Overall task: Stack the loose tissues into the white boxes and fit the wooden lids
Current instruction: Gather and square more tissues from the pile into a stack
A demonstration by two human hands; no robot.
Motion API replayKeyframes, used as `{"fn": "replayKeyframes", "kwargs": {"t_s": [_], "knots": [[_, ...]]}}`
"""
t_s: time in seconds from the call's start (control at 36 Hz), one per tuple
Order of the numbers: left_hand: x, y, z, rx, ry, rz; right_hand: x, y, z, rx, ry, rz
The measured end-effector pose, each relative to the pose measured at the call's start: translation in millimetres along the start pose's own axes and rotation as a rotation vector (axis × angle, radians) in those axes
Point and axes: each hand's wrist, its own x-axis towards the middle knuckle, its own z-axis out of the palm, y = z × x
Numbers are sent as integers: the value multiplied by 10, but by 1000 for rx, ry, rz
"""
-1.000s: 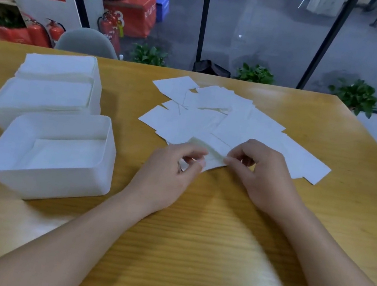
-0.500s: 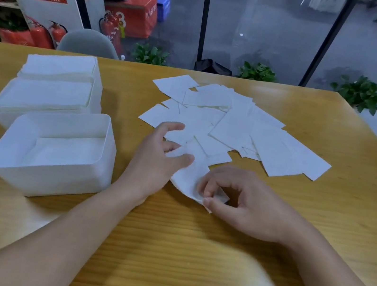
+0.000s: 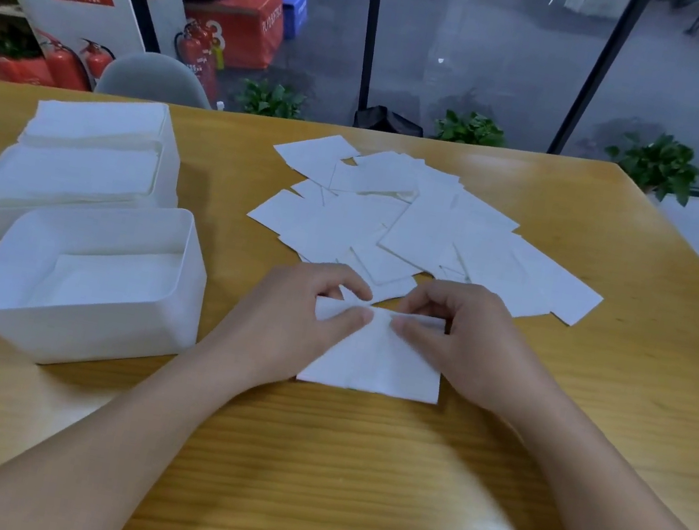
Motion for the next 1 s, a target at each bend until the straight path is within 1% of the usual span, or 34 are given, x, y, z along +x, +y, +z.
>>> {"fn": "replayKeyframes", "kwargs": {"t_s": [0.08,0.14,0.28,0.33,0.42,0.5,0.56,0.67,0.78,0.89,0.94,1.0], "knots": [[-19,11,56,111,-41,3,-44,1,32,-113,-26,-40],[-30,-7,79,111,-69,19,-28,7,-3,-134,-6,-43],[-35,-11,110,56,-80,32,30,133,-135,-117,90,29],[-26,1,127,43,-87,50,37,180,-169,-159,133,51],[-32,12,150,35,-82,71,52,251,-246,-250,243,75],[-49,21,185,79,-59,92,73,335,-323,-379,350,133],[-58,38,211,117,-55,107,80,374,-342,-439,381,182],[-76,65,251,159,-53,136,72,383,-315,-485,397,206],[-91,75,285,206,-10,175,81,394,-306,-518,413,215],[-93,68,313,214,11,188,77,373,-321,-537,390,246],[-84,62,317,219,21,192,64,351,-347,-518,384,235],[-71,62,303,184,50,183,17,313,-378,-408,374,183]]}}
